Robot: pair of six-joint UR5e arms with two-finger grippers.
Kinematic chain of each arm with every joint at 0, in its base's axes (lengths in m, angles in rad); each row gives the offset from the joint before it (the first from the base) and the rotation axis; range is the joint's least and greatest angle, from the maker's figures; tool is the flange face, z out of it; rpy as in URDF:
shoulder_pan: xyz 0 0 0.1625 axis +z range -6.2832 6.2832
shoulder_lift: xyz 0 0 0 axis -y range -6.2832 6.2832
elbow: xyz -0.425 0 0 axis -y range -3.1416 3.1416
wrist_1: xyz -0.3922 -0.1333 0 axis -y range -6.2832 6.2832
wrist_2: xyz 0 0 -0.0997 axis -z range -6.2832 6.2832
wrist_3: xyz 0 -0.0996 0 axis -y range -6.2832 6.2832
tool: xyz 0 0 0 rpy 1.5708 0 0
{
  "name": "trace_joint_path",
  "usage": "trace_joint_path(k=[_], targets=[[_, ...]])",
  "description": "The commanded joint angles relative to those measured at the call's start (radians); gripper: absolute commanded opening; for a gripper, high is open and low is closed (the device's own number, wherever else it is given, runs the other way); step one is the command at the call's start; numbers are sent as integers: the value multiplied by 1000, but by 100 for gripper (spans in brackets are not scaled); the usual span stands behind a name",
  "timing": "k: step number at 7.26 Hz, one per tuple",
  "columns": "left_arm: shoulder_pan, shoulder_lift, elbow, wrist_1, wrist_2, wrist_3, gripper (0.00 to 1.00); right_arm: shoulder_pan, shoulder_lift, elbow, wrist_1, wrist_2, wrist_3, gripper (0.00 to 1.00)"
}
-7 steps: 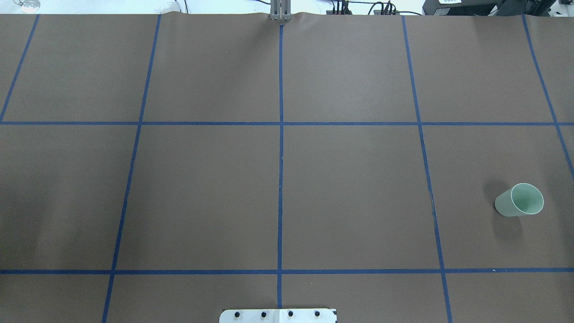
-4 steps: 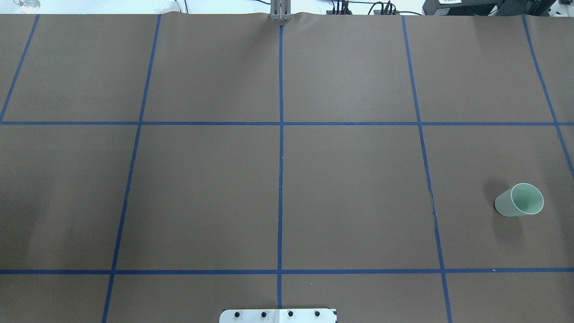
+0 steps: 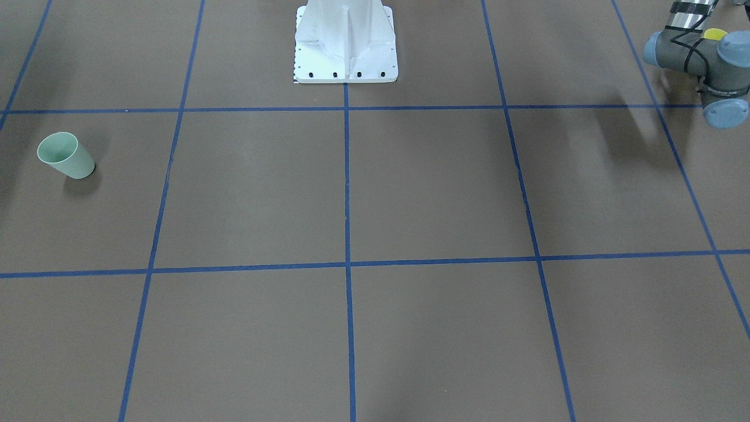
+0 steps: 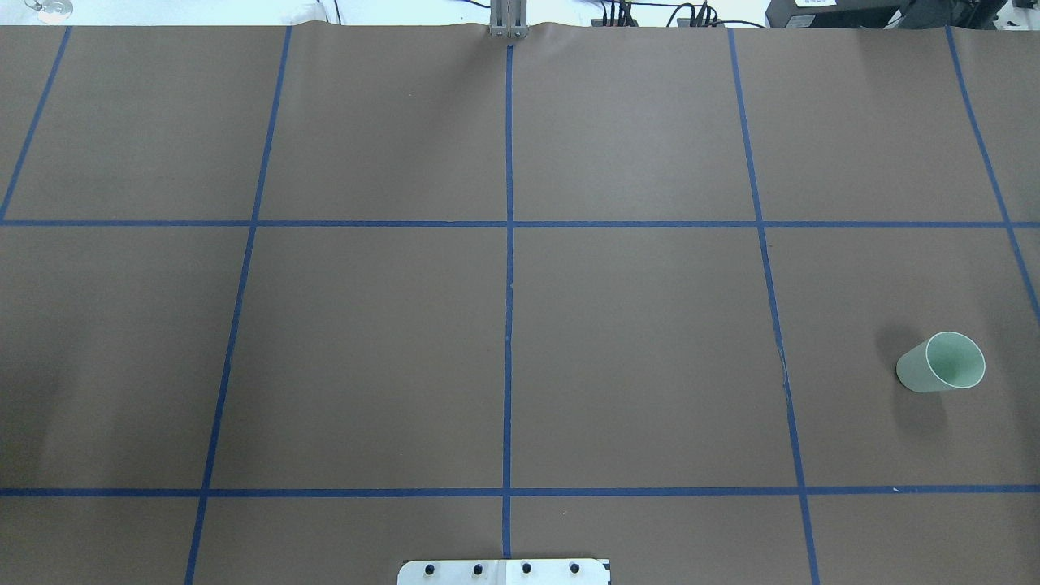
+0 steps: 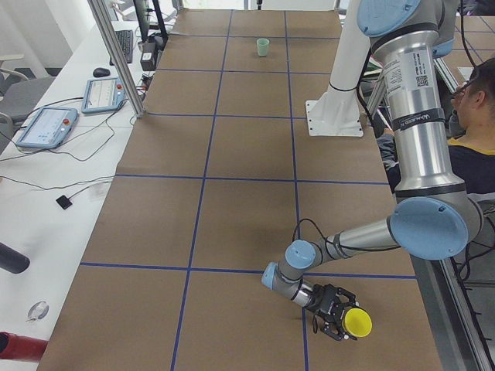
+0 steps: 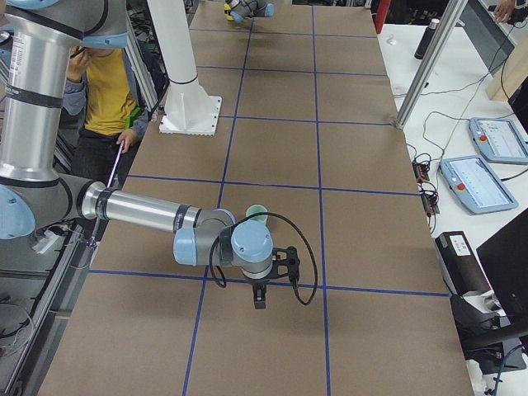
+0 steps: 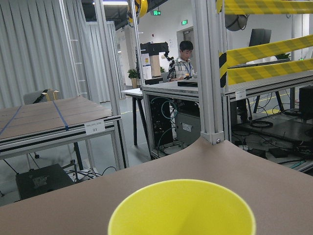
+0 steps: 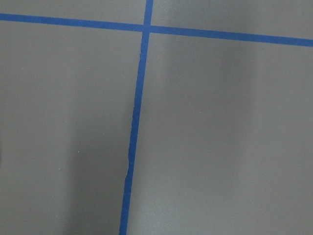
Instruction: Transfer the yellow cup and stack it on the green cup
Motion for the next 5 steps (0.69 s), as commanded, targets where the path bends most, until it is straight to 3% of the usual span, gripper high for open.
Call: trace_joint_path(k=[1, 4, 5], targets=[[1, 0, 1, -4, 4, 9, 49, 0, 0, 0, 1, 0, 0, 100], [1, 42, -2, -8, 13, 67, 49, 0, 0, 0, 0, 0, 0, 100], [1, 66, -6, -12, 81, 84, 49, 0, 0, 0, 0, 0, 0, 100]])
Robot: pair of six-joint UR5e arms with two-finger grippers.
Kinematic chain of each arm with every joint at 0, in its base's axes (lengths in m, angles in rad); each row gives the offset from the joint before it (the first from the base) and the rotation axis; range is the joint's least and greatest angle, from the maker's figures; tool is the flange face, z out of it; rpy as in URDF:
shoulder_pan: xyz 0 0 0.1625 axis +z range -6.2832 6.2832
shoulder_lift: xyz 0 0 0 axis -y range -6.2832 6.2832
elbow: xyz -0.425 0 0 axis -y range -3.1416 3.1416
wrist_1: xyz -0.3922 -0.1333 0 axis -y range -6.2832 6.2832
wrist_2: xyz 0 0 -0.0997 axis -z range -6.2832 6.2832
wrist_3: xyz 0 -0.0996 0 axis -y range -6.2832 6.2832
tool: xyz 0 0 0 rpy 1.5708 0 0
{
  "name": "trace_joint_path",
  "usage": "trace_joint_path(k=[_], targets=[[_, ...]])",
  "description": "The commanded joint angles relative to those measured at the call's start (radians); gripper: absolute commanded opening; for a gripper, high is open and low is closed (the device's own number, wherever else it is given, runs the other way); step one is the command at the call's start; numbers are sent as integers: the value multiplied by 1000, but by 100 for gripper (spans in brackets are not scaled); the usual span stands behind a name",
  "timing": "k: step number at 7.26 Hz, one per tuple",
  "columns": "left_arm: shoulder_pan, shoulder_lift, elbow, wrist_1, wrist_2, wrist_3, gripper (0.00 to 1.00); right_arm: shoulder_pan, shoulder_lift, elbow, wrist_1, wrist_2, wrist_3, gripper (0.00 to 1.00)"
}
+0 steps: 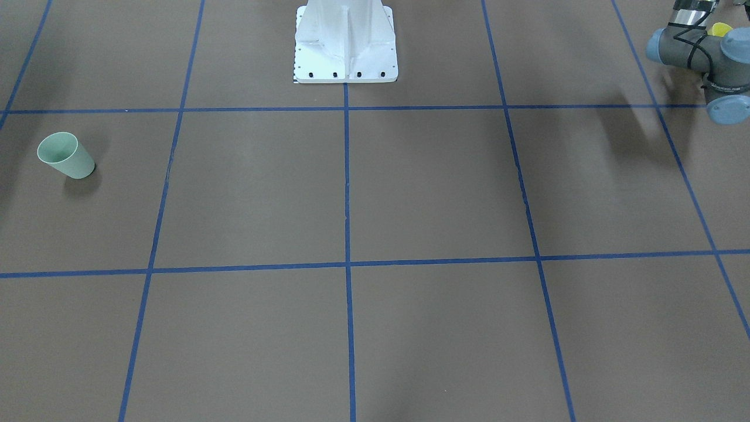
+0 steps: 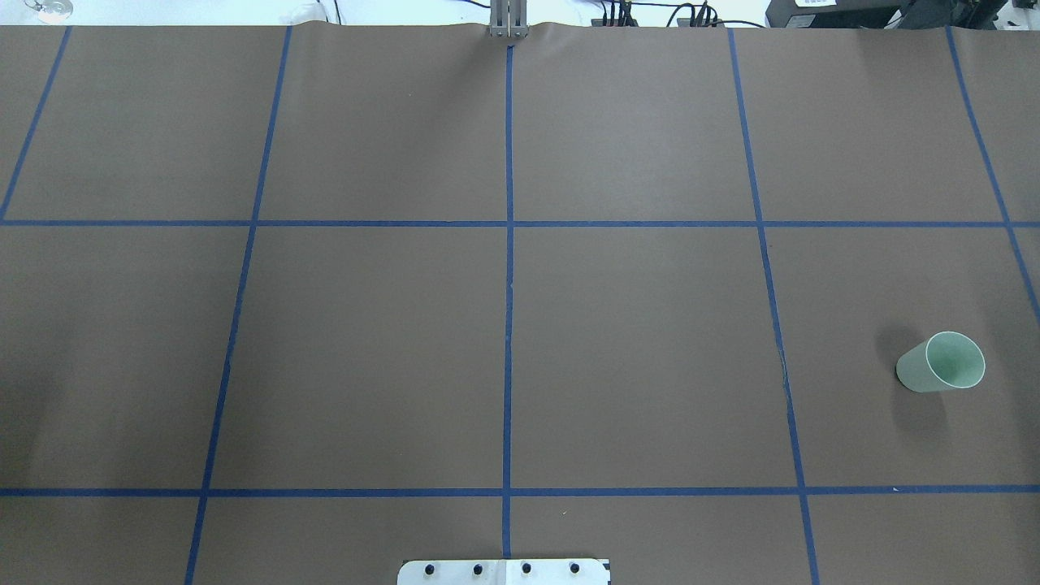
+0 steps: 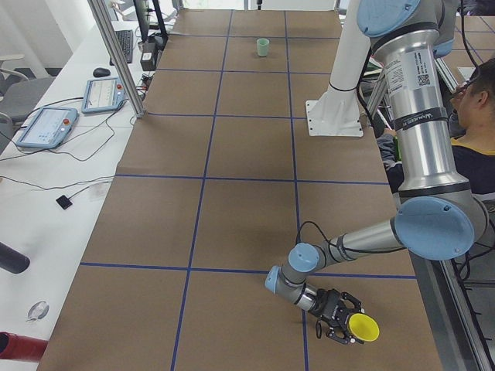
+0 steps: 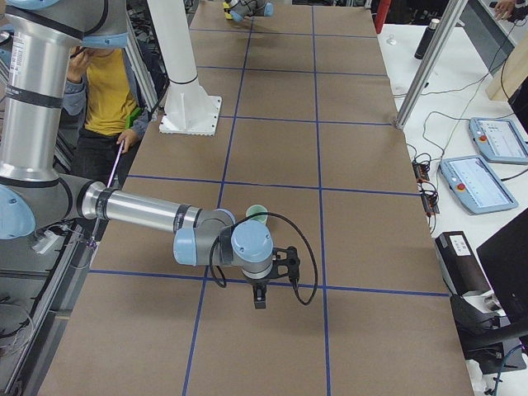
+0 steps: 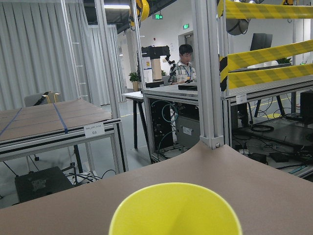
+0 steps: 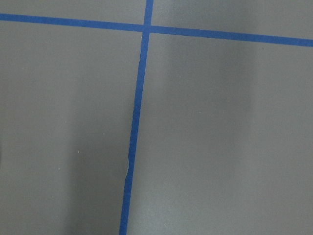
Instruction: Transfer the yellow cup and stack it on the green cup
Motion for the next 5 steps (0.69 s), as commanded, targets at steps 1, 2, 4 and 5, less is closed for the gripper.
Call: trace_joint_path(k=[1, 2, 4, 5], targets=[[-2, 57, -10, -19, 95, 49, 49, 0, 0, 0, 0, 0, 0, 100], [-2, 92, -34, -34, 130, 78, 49, 0, -1, 0, 1, 0, 0, 100], [-8, 140, -67, -107, 308, 80, 49, 0, -1, 0, 1, 0, 2, 100], [-17, 148, -65, -165, 413, 101, 49, 0, 0, 6, 1, 0, 2, 100]])
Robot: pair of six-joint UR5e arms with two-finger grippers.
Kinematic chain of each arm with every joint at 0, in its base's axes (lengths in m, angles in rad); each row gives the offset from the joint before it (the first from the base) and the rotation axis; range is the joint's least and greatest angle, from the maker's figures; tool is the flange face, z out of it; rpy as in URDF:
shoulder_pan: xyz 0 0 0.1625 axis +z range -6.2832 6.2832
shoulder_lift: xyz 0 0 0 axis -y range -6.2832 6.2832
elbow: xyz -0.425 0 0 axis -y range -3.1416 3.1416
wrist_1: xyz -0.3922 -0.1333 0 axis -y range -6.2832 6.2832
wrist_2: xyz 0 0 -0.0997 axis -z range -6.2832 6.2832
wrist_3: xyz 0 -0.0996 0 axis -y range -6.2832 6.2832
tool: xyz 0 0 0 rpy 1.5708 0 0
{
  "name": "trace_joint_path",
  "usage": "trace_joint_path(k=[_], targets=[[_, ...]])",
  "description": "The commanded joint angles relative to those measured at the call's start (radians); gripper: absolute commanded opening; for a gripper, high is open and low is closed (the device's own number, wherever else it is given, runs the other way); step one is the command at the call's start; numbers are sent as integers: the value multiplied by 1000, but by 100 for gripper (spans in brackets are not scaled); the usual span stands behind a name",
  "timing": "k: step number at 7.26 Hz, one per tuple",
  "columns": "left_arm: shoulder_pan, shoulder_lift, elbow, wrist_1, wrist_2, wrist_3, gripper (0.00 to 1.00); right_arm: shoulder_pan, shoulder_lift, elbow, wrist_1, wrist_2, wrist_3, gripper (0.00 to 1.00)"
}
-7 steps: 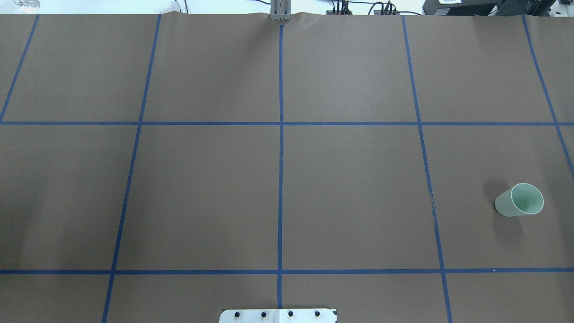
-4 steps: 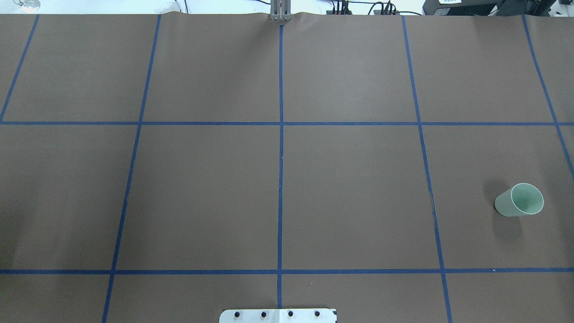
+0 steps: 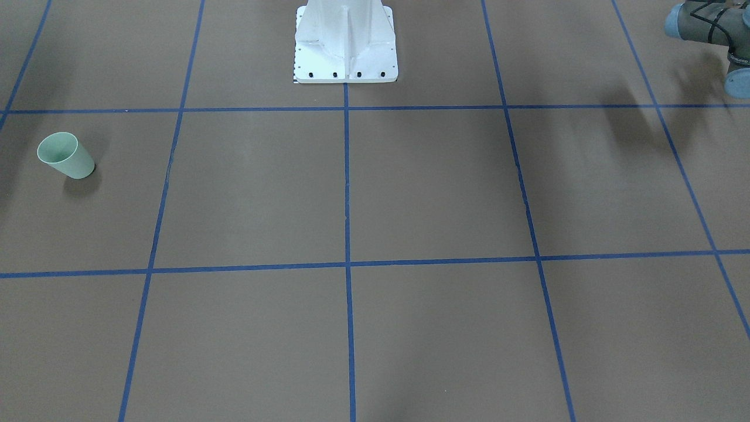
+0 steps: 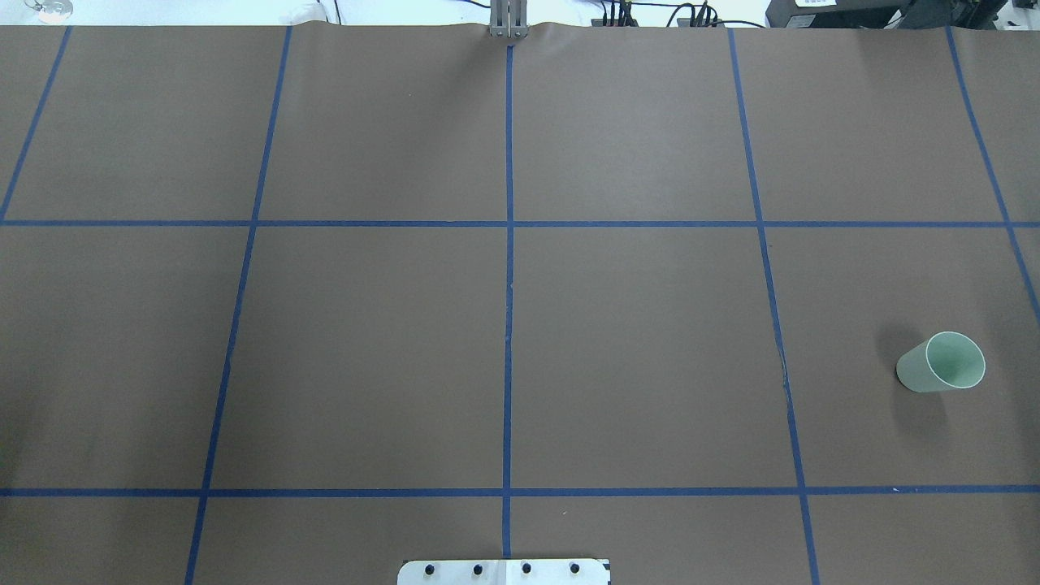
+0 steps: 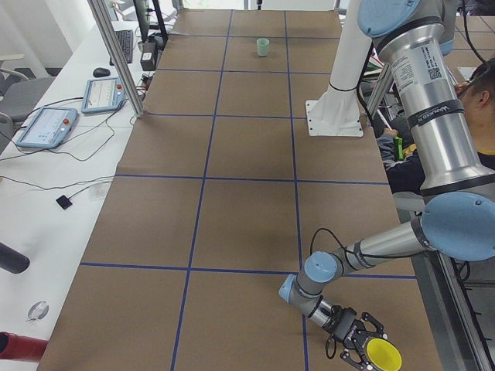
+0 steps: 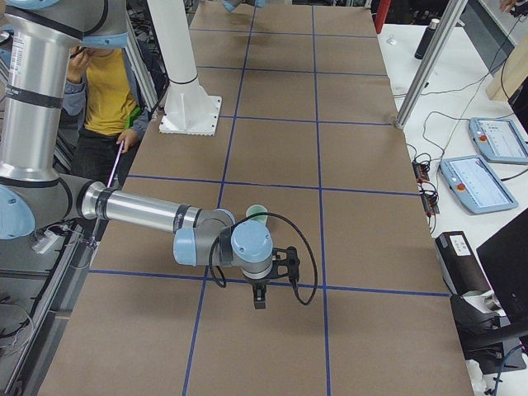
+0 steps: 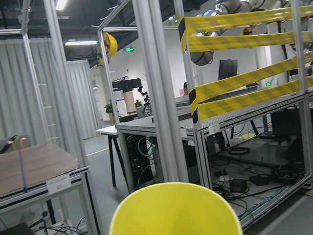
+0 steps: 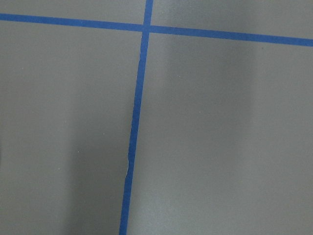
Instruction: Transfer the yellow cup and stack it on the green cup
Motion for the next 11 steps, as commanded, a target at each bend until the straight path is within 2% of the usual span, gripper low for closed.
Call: trace_joint_path(k=[1, 2, 4, 6, 10, 11], targets=[[-17, 14, -4, -108, 206, 55, 49, 0, 5, 5, 0, 0, 2, 100], [-87, 10, -4, -171, 316, 104, 49, 0, 8, 11, 0, 0, 3, 100], [-288, -19, -4, -329, 587, 316, 49, 0, 12, 43, 2, 0, 8, 100], [-440, -130, -5, -502, 772, 574, 49, 2, 10, 81, 1, 0, 11, 100], [-494, -211, 1, -1062, 789, 973, 49, 2, 44, 115, 0, -2, 11, 100], [-494, -280, 7, -1116, 786, 975, 46, 2, 42, 148, 0, -2, 11, 100]])
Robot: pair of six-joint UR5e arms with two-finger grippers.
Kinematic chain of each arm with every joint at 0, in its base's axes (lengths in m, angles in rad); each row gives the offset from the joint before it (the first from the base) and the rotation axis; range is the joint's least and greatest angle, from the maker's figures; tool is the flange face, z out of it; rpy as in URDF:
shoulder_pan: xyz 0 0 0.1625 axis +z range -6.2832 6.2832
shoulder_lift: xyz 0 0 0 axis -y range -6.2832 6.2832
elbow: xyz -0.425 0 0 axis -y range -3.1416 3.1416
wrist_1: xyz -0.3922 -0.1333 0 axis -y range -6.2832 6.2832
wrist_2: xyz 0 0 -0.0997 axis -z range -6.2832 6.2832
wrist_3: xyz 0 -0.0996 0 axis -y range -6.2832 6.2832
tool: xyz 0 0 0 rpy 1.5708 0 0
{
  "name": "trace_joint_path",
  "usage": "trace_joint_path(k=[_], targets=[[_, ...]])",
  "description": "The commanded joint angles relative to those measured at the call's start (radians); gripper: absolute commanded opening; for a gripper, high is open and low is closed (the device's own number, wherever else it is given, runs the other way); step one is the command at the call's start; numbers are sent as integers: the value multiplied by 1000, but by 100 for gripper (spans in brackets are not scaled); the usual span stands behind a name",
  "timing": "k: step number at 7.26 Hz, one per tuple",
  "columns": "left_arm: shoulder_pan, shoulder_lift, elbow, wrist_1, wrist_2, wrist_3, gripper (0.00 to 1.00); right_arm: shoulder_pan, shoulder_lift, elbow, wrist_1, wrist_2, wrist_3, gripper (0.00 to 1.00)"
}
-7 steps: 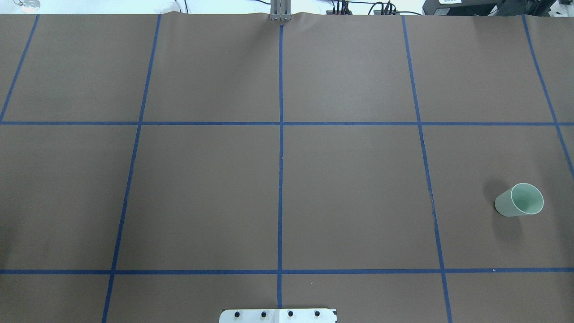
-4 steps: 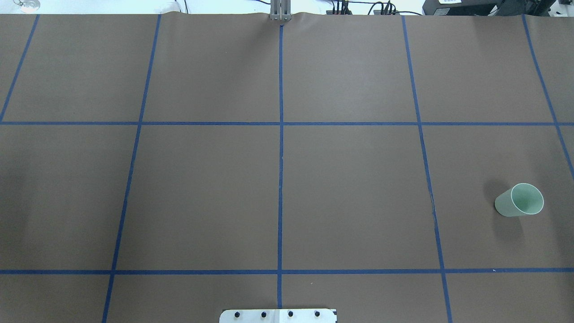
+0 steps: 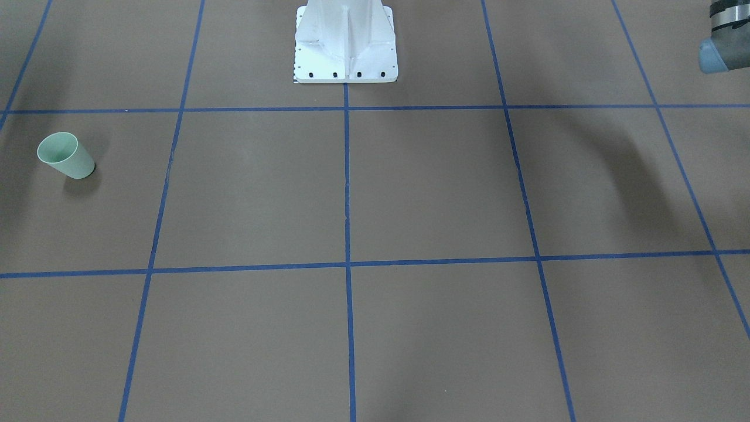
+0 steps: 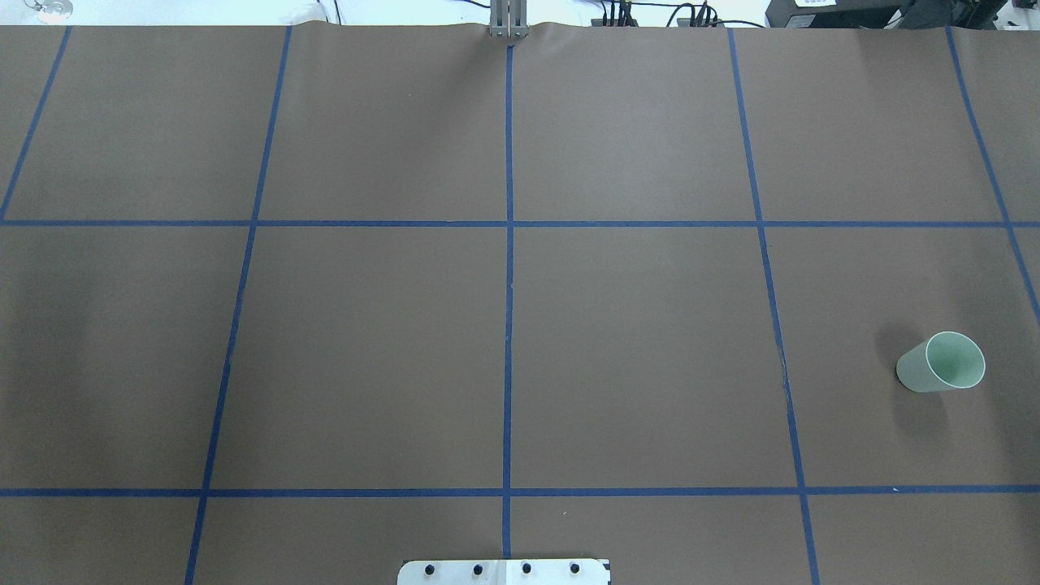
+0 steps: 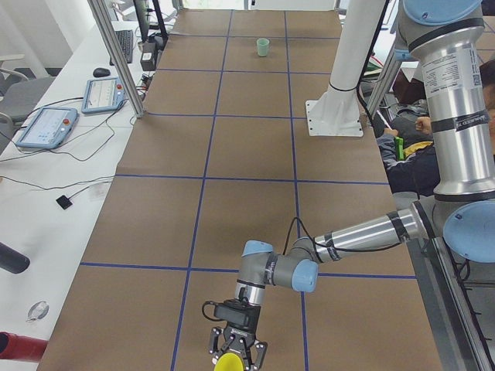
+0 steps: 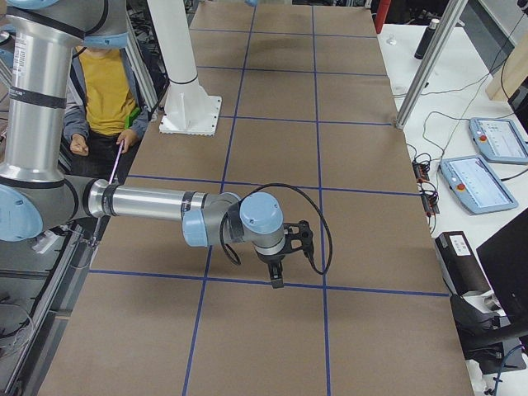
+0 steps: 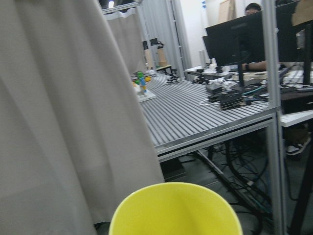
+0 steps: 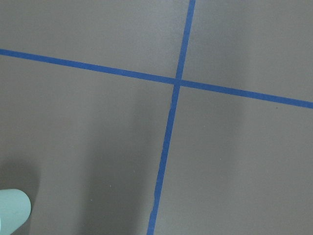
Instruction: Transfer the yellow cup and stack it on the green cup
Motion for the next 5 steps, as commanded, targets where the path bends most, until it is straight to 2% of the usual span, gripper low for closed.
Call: trace_joint_path(k=[1, 2, 5], targets=[[-2, -123, 0, -139, -8, 40, 46, 1, 16, 37, 0, 0, 0, 100], [0, -180, -11, -195, -19, 76, 46, 1, 21, 33, 0, 0, -4, 100], [12, -327, -28, -312, -231, 225, 47, 1, 13, 34, 0, 0, -2, 100]])
